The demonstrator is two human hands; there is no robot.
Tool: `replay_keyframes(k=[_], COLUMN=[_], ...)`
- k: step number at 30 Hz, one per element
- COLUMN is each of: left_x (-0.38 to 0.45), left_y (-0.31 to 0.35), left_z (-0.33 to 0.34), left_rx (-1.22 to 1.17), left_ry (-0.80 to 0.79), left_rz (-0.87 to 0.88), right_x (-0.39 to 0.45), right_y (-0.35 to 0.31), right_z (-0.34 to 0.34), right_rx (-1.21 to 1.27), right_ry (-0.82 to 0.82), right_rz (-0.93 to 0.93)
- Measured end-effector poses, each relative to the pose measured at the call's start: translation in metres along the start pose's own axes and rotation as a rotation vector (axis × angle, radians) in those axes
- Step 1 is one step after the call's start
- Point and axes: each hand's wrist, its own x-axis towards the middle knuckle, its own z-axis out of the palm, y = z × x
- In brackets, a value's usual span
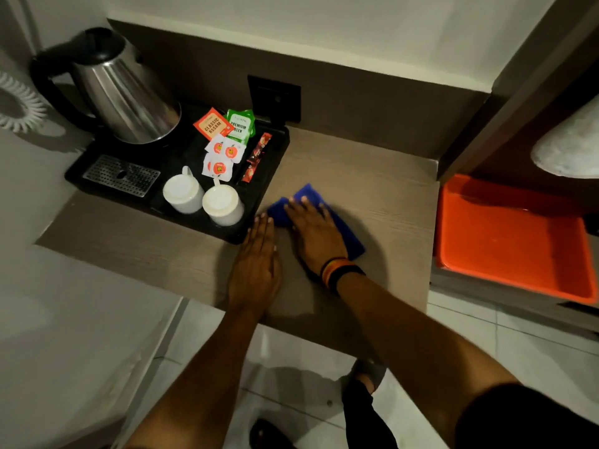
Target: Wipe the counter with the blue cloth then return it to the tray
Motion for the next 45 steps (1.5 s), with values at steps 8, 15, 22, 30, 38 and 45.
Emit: replay_keyframes(k=[8, 15, 22, 30, 38, 45], left_x=[-0.031, -0.024, 0.029, 0.087, 0.106, 0.110], left_y=[0.019, 0.092, 0.197, 0.274, 0.288, 0.290], left_z=[-0.010, 0.000, 0.037, 0.116, 0.160, 0.112], left_rx=[0.032, 0.126, 0.056, 0.046, 0.171, 0.115], left_ry=[-0.128, -0.222, -0.184, -0.268, -0.328, -0.140], left_rz=[0.016, 0.226, 0.314, 0.363, 0.319, 0.357], right_x=[-0.157, -0.175, -0.138, -0.094, -0.076, -0.142], right_y=[0.010, 0.028, 0.142, 0.267, 0.301, 0.227], right_z=[-0.007, -0.057, -0.154, -0.144, -0.095, -0.149], right_rx=[0.056, 0.279, 0.152, 0.173, 0.068, 0.329], right_ry=[0.015, 0.386, 0.609, 0.460, -0.041, 0.229], right_rz=[-0.007, 0.391, 0.612, 0.690, 0.699, 0.588])
